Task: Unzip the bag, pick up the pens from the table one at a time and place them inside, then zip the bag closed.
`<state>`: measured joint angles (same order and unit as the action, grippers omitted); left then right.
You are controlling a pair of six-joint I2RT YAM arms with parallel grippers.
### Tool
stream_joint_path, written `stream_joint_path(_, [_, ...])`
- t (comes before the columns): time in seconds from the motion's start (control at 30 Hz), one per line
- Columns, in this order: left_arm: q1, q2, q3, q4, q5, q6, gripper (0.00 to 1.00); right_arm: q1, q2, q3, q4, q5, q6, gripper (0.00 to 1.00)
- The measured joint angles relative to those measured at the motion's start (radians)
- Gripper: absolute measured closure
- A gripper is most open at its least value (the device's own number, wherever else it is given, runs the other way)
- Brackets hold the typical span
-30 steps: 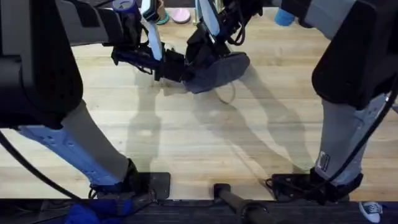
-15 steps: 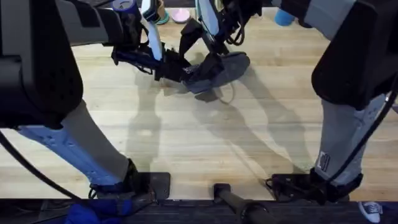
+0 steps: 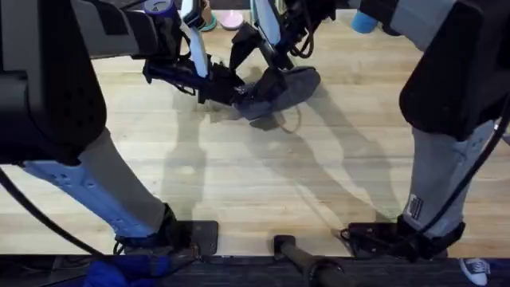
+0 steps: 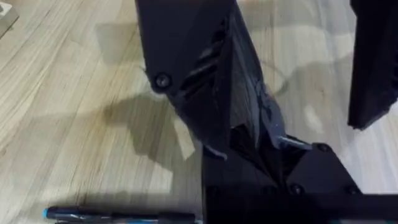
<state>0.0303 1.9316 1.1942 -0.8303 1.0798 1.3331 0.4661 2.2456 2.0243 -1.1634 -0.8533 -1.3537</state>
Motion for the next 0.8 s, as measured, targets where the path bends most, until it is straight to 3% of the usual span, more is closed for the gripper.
stream_joint_path(0.27, [0.000,0.000,0.000,0.000,0.000,0.000,0.959,-0.025,0.000,0.000,-0.007,0.005,0.023,0.005])
stream_joint_path(0.47, [0.000,0.000,0.000,0.000,0.000,0.000,0.959,-0.043,-0.008,0.000,-0.007,0.087,0.051,0.005])
stream_joint_path(0.8, [0.000,0.000,0.000,0.000,0.000,0.000,0.959,-0.100,-0.139,0.005,-0.013,0.138,0.185,0.005])
